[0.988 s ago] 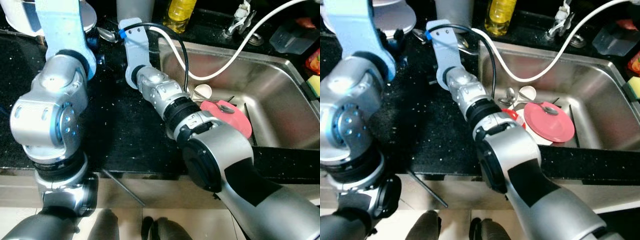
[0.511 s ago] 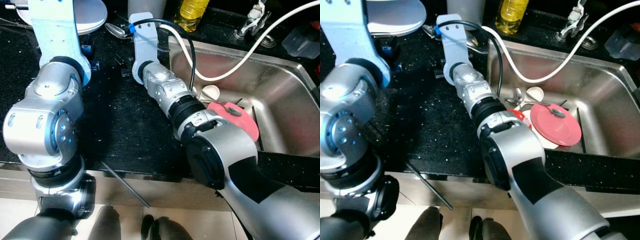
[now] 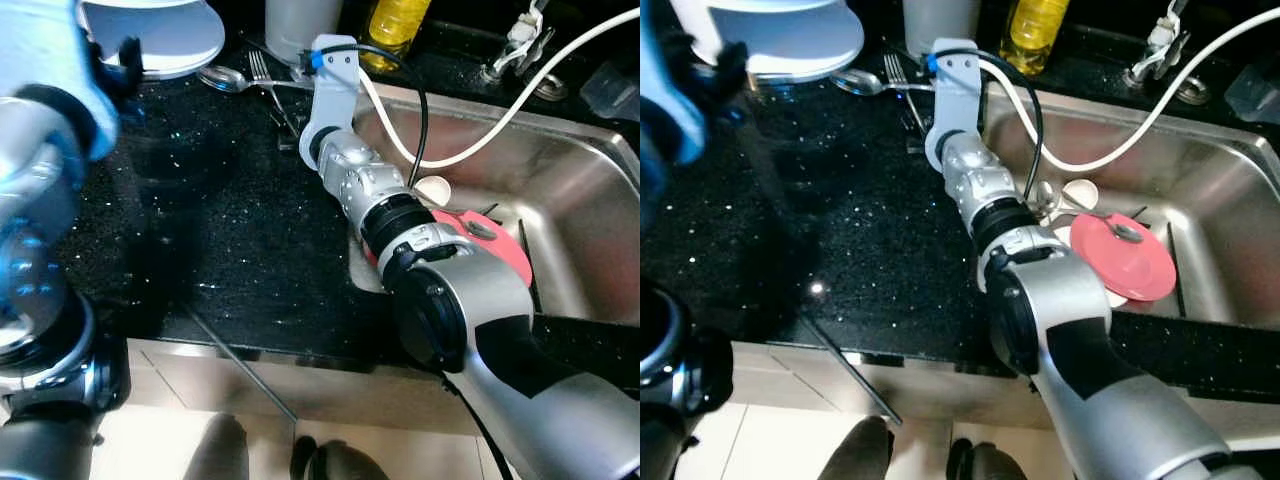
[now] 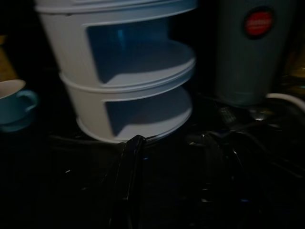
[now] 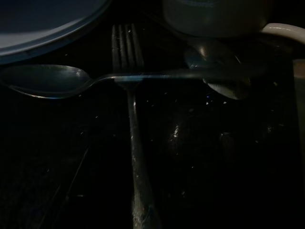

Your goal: Kitchen organization

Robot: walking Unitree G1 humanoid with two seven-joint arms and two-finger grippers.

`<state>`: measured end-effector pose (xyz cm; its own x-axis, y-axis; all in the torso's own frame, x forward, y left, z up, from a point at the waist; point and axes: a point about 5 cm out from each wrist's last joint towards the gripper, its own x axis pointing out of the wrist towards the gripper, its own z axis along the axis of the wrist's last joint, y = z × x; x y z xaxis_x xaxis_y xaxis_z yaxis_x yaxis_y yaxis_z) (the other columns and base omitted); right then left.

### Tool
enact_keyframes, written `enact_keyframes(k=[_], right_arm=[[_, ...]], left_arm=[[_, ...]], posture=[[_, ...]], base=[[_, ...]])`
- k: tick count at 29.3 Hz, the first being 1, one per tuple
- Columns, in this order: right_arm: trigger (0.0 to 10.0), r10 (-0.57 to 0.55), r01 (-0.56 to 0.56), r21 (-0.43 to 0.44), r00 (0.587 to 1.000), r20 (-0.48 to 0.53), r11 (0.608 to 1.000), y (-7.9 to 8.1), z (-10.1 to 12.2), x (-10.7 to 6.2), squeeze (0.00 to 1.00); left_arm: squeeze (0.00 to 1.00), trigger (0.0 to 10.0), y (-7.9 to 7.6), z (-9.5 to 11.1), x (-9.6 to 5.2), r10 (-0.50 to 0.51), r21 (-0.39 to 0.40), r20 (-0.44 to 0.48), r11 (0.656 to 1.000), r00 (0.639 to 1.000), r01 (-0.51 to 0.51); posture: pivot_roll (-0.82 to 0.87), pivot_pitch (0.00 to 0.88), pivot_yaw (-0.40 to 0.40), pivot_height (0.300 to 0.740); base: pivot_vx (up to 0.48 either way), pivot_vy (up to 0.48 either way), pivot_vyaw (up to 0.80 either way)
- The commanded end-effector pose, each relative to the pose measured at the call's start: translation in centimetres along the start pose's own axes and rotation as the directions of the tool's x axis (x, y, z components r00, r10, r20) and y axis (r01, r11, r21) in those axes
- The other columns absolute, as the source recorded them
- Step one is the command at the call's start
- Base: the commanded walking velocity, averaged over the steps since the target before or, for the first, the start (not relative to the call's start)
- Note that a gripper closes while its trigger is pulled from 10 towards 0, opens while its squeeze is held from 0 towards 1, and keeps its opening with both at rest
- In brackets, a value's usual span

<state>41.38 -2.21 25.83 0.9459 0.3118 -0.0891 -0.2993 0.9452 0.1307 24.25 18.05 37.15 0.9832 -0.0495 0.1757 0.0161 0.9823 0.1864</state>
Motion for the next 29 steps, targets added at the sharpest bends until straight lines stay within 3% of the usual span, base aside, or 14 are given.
enact_keyframes(k=[1,11,15,18,22,24,29], right_arm=[[0.0,0.005,-0.004,0.003,0.983,-0.185,1.000,-0.4,-4.8,-0.3,0.00],[0.0,0.083,-0.083,0.008,0.972,-0.220,0.996,0.4,-5.7,-0.4,0.00],[0.0,0.137,-0.140,-0.002,0.969,-0.204,0.990,0.6,-5.0,-0.4,0.00],[0.0,0.206,-0.207,0.009,0.967,-0.150,0.978,0.9,-3.3,-0.3,0.00],[0.0,0.320,-0.319,0.065,0.947,-0.003,0.946,1.3,1.1,-0.3,0.00],[0.0,0.320,-0.319,0.065,0.947,-0.003,0.946,1.3,1.1,-0.3,0.00],[0.0,0.371,-0.380,0.075,0.922,0.111,0.922,0.4,4.7,-0.7,0.00]], left_arm=[[0.00,10.0,0.0,0.1,0.0,-0.008,0.001,0.007,1.000,1.000,0.008],[0.00,10.0,-0.2,-0.2,0.1,-0.018,-0.020,0.000,1.000,1.000,0.018],[0.00,10.0,-0.2,-0.4,0.0,-0.020,-0.030,-0.006,0.999,1.000,0.020],[0.00,10.0,-0.2,-0.7,0.0,-0.018,-0.043,-0.011,0.999,1.000,0.017],[0.00,10.0,-0.6,-1.2,0.4,-0.025,-0.065,-0.015,0.998,1.000,0.024],[0.00,10.0,-0.6,-1.2,0.4,-0.025,-0.065,-0.015,0.998,1.000,0.024],[0.00,10.0,-1.0,-1.5,0.8,-0.042,-0.084,-0.013,0.996,0.999,0.041]], posture=[[0.52,0.068,-0.100,0.740],[0.51,0.059,-0.109,0.740],[0.49,0.056,-0.121,0.740],[0.48,0.054,-0.122,0.740],[0.44,0.044,-0.118,0.740],[0.44,0.044,-0.118,0.740],[0.41,0.036,-0.112,0.740]], base=[[0.000,0.000,0.00],[0.000,0.000,0.00],[0.000,0.000,0.00],[0.000,0.000,0.00],[0.000,0.000,0.00],[0.000,0.000,0.00],[0.000,0.000,0.00]])
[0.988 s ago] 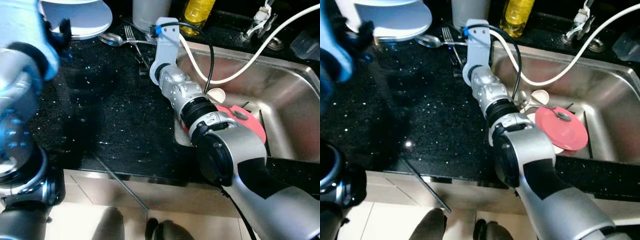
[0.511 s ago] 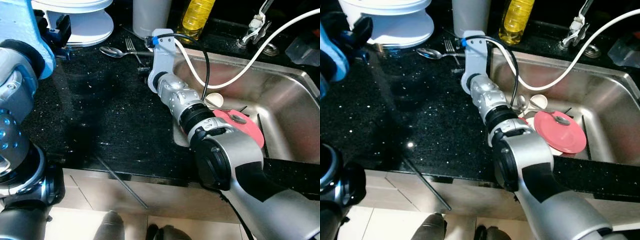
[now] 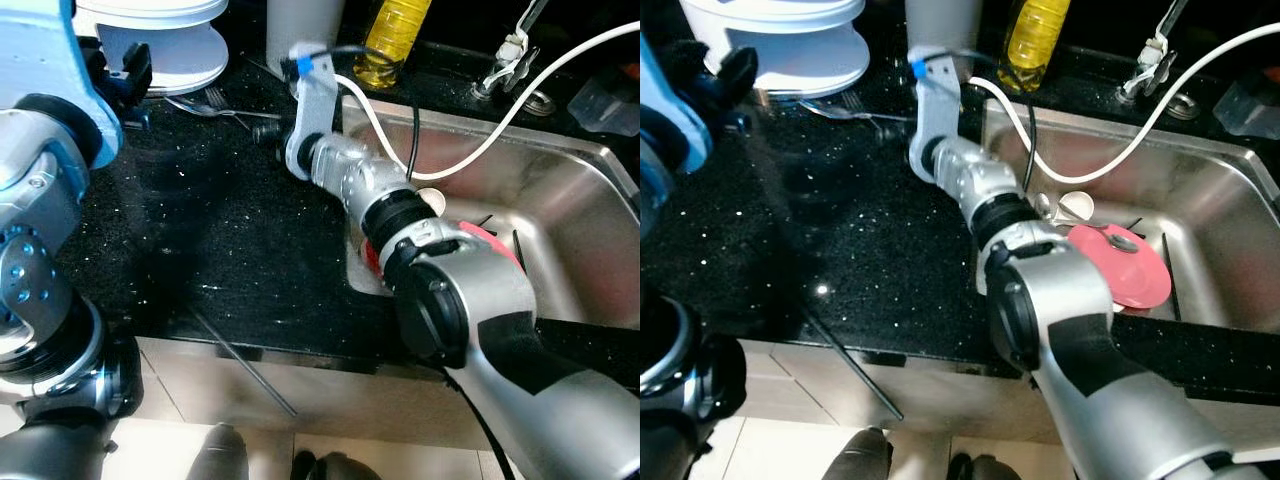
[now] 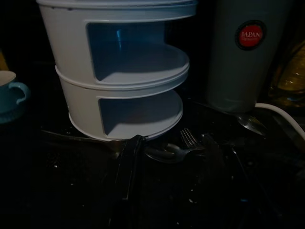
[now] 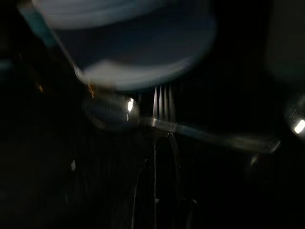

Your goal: Kitchen organization

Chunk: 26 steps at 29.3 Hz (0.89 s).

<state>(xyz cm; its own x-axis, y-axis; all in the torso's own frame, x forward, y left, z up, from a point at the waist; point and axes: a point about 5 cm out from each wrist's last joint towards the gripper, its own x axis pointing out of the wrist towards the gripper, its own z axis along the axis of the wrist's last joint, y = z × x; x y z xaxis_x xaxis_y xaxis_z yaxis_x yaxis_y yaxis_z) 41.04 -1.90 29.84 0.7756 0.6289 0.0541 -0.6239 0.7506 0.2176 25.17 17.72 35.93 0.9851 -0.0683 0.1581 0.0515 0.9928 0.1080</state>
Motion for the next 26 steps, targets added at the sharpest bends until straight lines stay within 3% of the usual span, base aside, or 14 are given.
enact_keyframes(k=[1,6,9,10,11,13,14,15,16,18,26], right_arm=[[0.0,0.010,-0.011,0.013,0.999,0.038,1.000,-0.6,1.4,-0.4,0.00],[0.0,-0.002,-0.001,0.030,0.996,0.089,1.000,-2.3,3.1,-1.5,0.00],[0.0,-0.037,0.039,-0.020,0.996,0.086,0.999,-3.4,3.1,-2.1,0.00],[5.6,-0.054,0.057,-0.048,0.997,0.058,0.997,-3.6,2.4,-2.0,0.00],[10.0,-0.068,0.070,-0.081,0.997,0.026,0.994,-3.5,1.4,-1.9,0.00],[10.0,-0.071,0.070,-0.103,0.997,-0.005,0.992,-3.2,0.4,-1.6,0.00],[10.0,-0.076,0.068,-0.091,0.993,-0.086,0.993,-2.1,-2.3,-1.0,0.16],[10.0,-0.076,0.068,-0.091,0.993,-0.086,0.993,-2.1,-2.3,-1.0,0.16],[10.0,-0.077,0.069,-0.060,0.986,-0.147,0.996,-1.1,-4.6,-0.5,1.00],[10.0,-0.083,0.079,-0.030,0.982,-0.172,0.996,-0.3,-5.7,-0.3,1.00],[10.0,-0.100,0.099,-0.011,0.981,-0.169,0.995,0.5,-5.9,0.1,1.00]], left_arm=[[0.00,10.0,-0.5,-0.3,0.2,-0.023,-0.002,-0.001,1.000,1.000,0.023],[0.00,10.0,-0.6,-0.5,0.4,-0.032,-0.008,-0.003,0.999,0.999,0.032],[0.00,10.0,-0.6,-0.6,0.5,-0.041,-0.012,-0.004,0.999,0.999,0.041],[0.00,10.0,-0.7,-0.6,0.6,-0.044,-0.013,-0.005,0.999,0.999,0.044],[0.00,10.0,-0.7,-0.6,0.6,-0.046,-0.013,-0.006,0.999,0.999,0.046],[0.00,10.0,-0.8,-0.7,0.7,-0.049,-0.014,-0.006,0.999,0.999,0.049],[0.00,10.0,-0.8,-0.7,0.9,-0.053,-0.016,-0.008,0.998,0.999,0.053],[0.00,10.0,-0.8,-0.7,0.9,-0.053,-0.016,-0.008,0.998,0.999,0.053],[0.00,10.0,-0.9,-0.7,1.0,-0.057,-0.017,-0.008,0.998,0.998,0.057],[0.00,10.0,-0.9,-0.8,1.0,-0.060,-0.017,-0.009,0.998,0.998,0.060],[0.00,10.0,-0.8,-0.9,0.8,-0.049,-0.015,-0.015,0.999,0.999,0.049]], posture=[[0.41,0.036,-0.112,0.740],[0.40,0.036,-0.099,0.740],[0.39,0.035,-0.090,0.740],[0.39,0.035,-0.090,0.740],[0.39,0.035,-0.090,0.740],[0.39,0.035,-0.090,0.740],[0.38,0.036,-0.076,0.740],[0.38,0.036,-0.076,0.740],[0.38,0.038,-0.075,0.740],[0.38,0.042,-0.077,0.740],[0.39,0.045,-0.085,0.740]], base=[[0.000,0.000,0.00],[0.000,0.000,0.00],[0.000,0.000,0.00],[0.000,0.000,0.00],[0.000,0.000,0.00],[0.000,0.000,0.00],[0.000,0.000,0.00],[0.000,0.000,0.00],[0.000,0.000,0.00],[0.000,0.000,0.00],[0.000,0.000,0.00]])
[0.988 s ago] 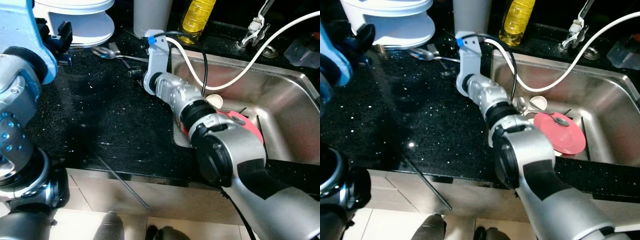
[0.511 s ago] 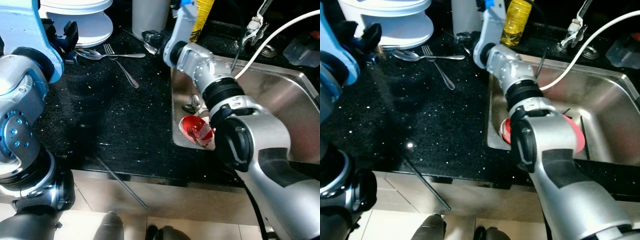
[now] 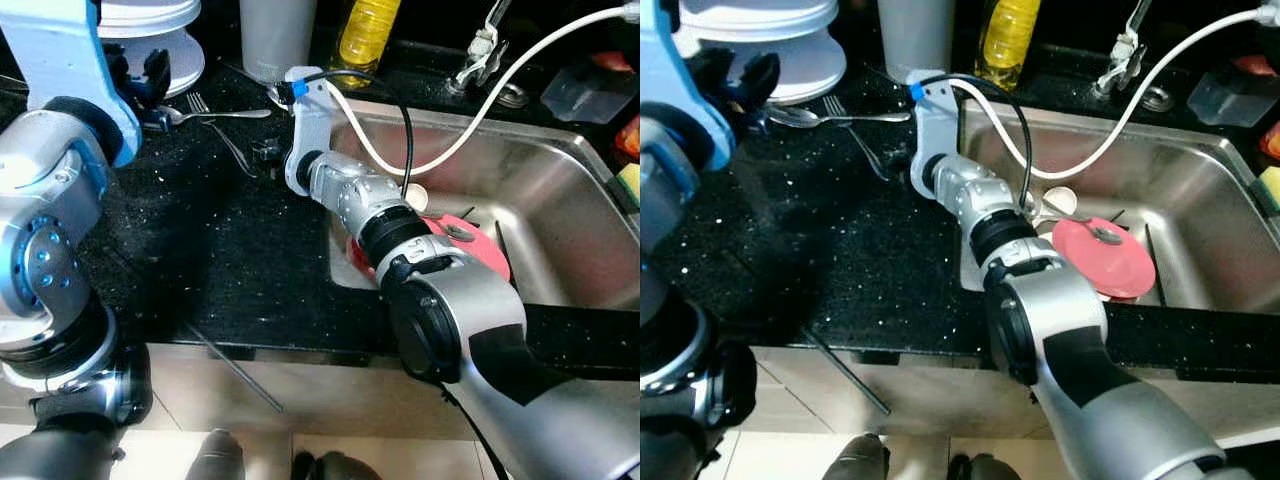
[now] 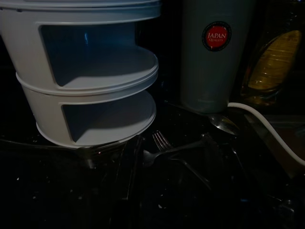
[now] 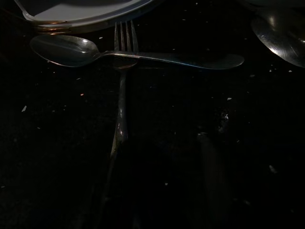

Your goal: Kitchen organization

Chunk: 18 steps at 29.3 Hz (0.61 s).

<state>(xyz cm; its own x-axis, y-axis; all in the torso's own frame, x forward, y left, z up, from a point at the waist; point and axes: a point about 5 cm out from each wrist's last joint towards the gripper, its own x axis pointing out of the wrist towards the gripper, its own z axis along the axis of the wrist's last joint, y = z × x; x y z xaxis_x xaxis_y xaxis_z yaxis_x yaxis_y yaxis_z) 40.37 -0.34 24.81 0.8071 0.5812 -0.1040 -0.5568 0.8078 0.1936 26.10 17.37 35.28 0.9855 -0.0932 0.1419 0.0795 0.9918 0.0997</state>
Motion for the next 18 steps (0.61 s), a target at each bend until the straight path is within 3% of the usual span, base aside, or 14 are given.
enact_keyframes(k=[1,2,3,4,8,11,13,18], right_arm=[[10.0,-0.013,0.013,0.019,1.000,-0.024,1.000,0.3,-0.4,0.2,1.00],[10.0,-0.013,0.013,0.019,1.000,-0.024,1.000,0.3,-0.4,0.2,1.00],[10.0,-0.003,0.003,0.029,1.000,-0.011,1.000,0.8,0.0,0.3,0.24],[10.0,0.003,-0.003,0.033,1.000,-0.002,0.999,1.1,0.3,0.4,0.00],[10.0,0.029,-0.030,0.029,0.999,0.024,0.999,1.9,1.1,0.5,0.00],[10.0,0.075,-0.074,-0.027,0.997,0.028,0.997,3.1,1.8,0.7,0.00],[10.0,0.066,-0.065,-0.083,0.998,0.011,0.994,3.2,1.4,0.8,0.00],[10.0,0.069,-0.076,-0.128,0.996,-0.057,0.989,3.1,-0.2,0.8,0.00]], left_arm=[[0.00,10.0,-0.5,-0.2,-0.1,-0.021,-0.001,-0.001,1.000,1.000,0.021],[0.00,10.0,-0.5,-0.2,-0.1,-0.021,-0.001,-0.001,1.000,1.000,0.021],[0.00,10.0,-0.5,-0.2,-0.2,-0.016,0.003,0.000,1.000,1.000,0.016],[0.00,10.0,-0.5,-0.2,-0.2,-0.014,0.005,0.000,1.000,1.000,0.014],[0.00,10.0,-0.3,-0.2,-0.3,-0.005,0.009,0.000,1.000,1.000,0.005],[0.00,10.0,-0.4,-0.3,-0.4,-0.001,0.010,0.002,1.000,1.000,0.001],[0.00,10.0,-0.4,-0.3,-0.5,0.001,0.010,0.002,1.000,1.000,-0.001],[0.00,10.0,-0.5,-0.4,-0.5,0.000,0.005,0.002,1.000,1.000,0.000]], posture=[[0.41,0.043,-0.096,0.740],[0.41,0.043,-0.096,0.740],[0.42,0.041,-0.100,0.740],[0.42,0.041,-0.100,0.740],[0.43,0.036,-0.107,0.740],[0.43,0.033,-0.113,0.740],[0.43,0.032,-0.114,0.740],[0.42,0.034,-0.117,0.740]], base=[[0.000,0.000,0.00],[0.000,0.000,0.00],[0.000,0.000,0.00],[0.000,0.000,0.00],[0.000,0.000,0.00],[0.000,0.000,0.00],[0.000,0.000,0.00],[0.000,0.000,0.00]])
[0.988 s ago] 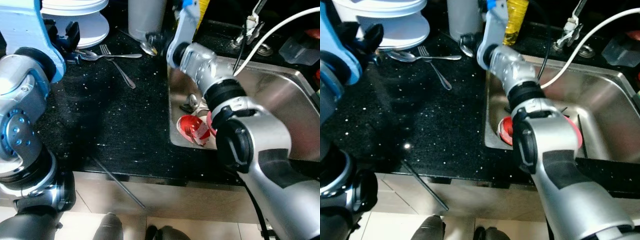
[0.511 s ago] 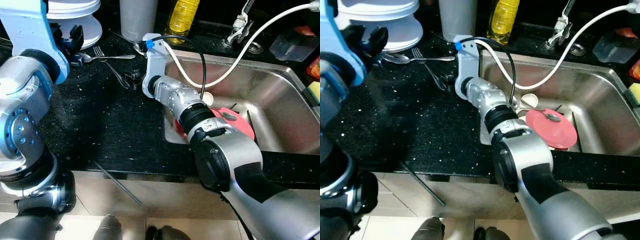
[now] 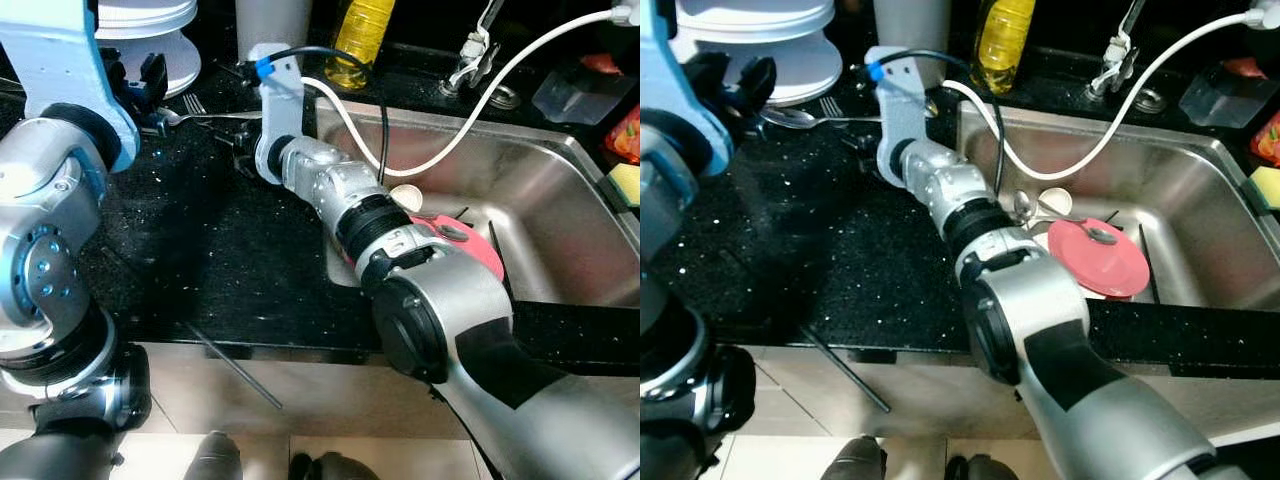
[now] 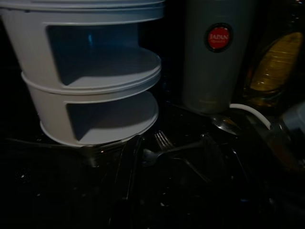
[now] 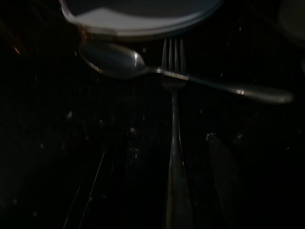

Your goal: Kitchen organization

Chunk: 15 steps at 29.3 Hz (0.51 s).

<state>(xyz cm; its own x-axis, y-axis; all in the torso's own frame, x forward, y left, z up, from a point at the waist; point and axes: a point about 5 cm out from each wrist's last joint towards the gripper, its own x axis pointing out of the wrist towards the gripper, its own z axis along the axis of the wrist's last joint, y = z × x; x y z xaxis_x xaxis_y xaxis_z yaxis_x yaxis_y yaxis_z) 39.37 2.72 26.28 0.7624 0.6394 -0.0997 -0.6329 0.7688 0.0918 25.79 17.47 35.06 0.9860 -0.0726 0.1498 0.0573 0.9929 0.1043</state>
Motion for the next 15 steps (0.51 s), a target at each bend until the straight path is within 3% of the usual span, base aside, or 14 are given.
enact_keyframes(k=[1,7,12,13,15], right_arm=[[10.0,0.000,-0.003,-0.035,0.998,-0.062,0.999,-0.1,-1.6,0.0,0.00],[10.0,-0.037,0.025,-0.087,0.989,-0.142,0.996,-0.5,-4.2,-0.2,0.00],[10.0,-0.034,0.022,-0.079,0.986,-0.161,0.997,-0.6,-4.6,-0.3,0.00],[0.0,-0.027,0.018,-0.053,0.985,-0.171,0.998,-0.7,-4.9,-0.3,0.00],[0.0,-0.024,0.016,-0.046,0.985,-0.172,0.999,-0.8,-5.0,-0.4,0.00]], left_arm=[[0.00,10.0,-0.6,-0.2,-0.1,-0.023,-0.004,-0.004,1.000,1.000,0.023],[0.00,10.0,-0.6,-0.3,-0.1,-0.023,-0.007,-0.005,1.000,1.000,0.022],[0.00,10.0,-0.5,-0.3,-0.1,-0.019,-0.007,-0.006,1.000,1.000,0.019],[0.00,10.0,-0.5,-0.3,-0.2,-0.017,-0.007,-0.005,1.000,1.000,0.017],[0.00,10.0,-0.5,-0.3,-0.2,-0.017,-0.007,-0.005,1.000,1.000,0.017]], posture=[[0.41,0.038,-0.114,0.740],[0.42,0.042,-0.115,0.740],[0.42,0.042,-0.115,0.740],[0.42,0.046,-0.117,0.740],[0.42,0.046,-0.117,0.740]], base=[[0.000,0.000,0.00],[0.000,0.000,0.00],[0.000,0.000,0.00],[0.000,0.000,0.00],[0.000,0.000,0.00]])
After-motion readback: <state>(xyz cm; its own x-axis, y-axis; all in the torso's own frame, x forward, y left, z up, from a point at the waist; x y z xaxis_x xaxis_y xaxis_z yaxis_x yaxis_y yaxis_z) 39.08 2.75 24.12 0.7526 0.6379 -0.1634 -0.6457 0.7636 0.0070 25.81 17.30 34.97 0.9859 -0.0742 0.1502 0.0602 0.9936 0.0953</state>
